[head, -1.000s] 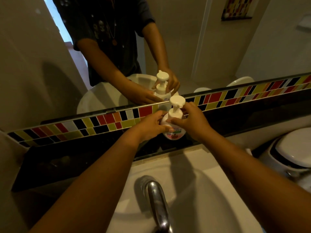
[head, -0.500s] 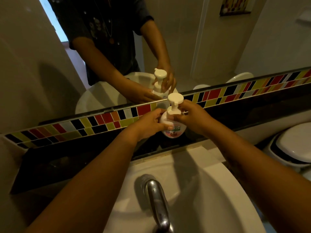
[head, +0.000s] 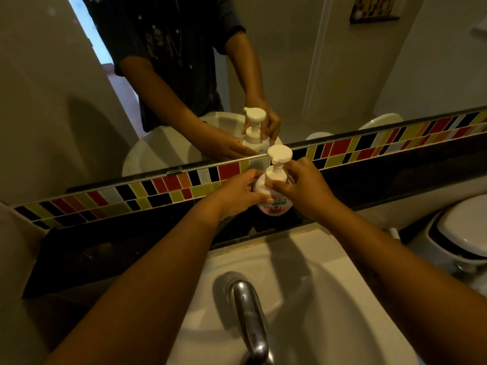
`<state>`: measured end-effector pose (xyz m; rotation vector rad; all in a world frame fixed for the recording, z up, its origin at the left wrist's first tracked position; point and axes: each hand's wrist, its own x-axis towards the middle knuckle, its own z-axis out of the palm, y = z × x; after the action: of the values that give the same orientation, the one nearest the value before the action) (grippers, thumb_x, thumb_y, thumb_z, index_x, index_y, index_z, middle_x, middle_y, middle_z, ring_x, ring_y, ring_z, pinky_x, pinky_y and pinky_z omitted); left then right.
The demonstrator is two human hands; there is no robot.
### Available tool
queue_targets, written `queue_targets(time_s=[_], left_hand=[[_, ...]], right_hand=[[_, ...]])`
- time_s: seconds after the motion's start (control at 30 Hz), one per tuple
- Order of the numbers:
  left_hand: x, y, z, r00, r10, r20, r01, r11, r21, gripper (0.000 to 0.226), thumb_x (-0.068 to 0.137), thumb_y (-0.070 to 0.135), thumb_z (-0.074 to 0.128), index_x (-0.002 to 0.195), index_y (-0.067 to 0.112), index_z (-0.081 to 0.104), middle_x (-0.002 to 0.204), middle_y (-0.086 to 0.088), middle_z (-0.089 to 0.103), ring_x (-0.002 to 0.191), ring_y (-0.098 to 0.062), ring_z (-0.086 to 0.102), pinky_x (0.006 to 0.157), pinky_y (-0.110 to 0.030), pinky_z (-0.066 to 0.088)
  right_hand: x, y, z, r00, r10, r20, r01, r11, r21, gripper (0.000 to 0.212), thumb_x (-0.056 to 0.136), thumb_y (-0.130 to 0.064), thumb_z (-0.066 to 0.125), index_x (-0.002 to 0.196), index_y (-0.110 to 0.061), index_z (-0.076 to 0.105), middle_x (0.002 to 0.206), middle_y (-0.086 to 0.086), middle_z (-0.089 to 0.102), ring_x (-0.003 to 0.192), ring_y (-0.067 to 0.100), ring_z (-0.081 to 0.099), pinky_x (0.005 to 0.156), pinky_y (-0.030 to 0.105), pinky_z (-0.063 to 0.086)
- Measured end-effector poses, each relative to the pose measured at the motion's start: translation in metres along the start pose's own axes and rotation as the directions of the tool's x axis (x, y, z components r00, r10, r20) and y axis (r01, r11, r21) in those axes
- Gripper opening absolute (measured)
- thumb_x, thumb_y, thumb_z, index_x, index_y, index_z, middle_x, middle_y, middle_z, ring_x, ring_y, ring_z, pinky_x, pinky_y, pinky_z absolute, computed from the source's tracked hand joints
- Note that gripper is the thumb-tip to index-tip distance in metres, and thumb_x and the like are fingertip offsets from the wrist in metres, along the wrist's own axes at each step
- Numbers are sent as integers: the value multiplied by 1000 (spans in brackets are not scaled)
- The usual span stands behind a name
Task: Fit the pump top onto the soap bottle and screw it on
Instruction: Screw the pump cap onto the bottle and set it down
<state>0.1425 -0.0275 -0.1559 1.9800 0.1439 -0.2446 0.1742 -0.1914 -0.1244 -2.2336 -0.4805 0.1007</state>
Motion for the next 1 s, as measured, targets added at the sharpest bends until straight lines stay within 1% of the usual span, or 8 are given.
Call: queue_targets(time_s=[0.17,0.23,0.43,0.5,0.63,0.7,0.8,1.0], left_hand=[[0,1,-3,1000,-3,13,3,1000,12,61,80,24,79,134,27,52,135,0,63,124,-22,60,104,-51,49],[0,2,-4,1000,-1,21,1,1000,11,63,79,23,80,135,26,52,136,0,63,125,-22,59,105,-51,48],[0,1,-4,1000,1,21,-2,1000,21,60,81,24,79,134,27,52,135,1,63,125,-21,59,104,-50,50],[0,2,-4,1000,-1,19,1,1000,24,61,81,23,79,135,26,51,135,0,63,124,-21,59,104,-49,50],[0,4,-4,1000,-1,14,1,999,40,62,81,23,78,136,24,50,136,-2,62,124,-21,59,104,-48,49],[0,4,-4,1000,-4,18,3,999,51,64,81,24,79,138,23,49,137,-1,62,125,-21,59,104,-46,50],[-2,5,-4,1000,0,22,-1,999,42,63,82,22,78,138,23,49,137,0,62,124,-19,59,101,-39,51],[-1,3,-3,1000,-12,13,11,999,31,65,78,24,81,136,27,50,139,0,61,127,-22,58,105,-51,48]], right_hand=[[12,-5,-29,948,53,313,-67,997,36,50,81,-22,68,128,-20,52,132,5,55,121,26,53,95,41,46],[15,-7,-34,929,67,364,-91,995,48,54,79,-22,71,129,-21,50,130,5,58,119,25,55,93,40,47],[11,-3,-4,1000,9,-11,-8,997,79,59,72,-31,76,125,-17,53,125,8,60,113,25,57,86,35,48],[8,1,-6,1000,10,14,-12,991,134,55,76,-27,73,126,-16,53,126,8,58,114,24,56,87,34,47],[5,9,-21,955,31,295,-107,964,245,55,82,-25,66,134,-25,47,135,1,54,125,23,50,97,43,46],[3,10,-20,945,22,325,-108,963,248,58,83,-24,65,136,-30,43,139,0,51,128,22,47,98,43,44],[0,9,-10,978,10,207,-64,964,257,57,83,-22,66,134,-28,44,137,2,53,127,23,48,94,39,44],[-14,17,2,1000,25,0,-24,940,341,49,78,-23,71,123,-21,52,125,0,60,114,15,55,87,29,47]])
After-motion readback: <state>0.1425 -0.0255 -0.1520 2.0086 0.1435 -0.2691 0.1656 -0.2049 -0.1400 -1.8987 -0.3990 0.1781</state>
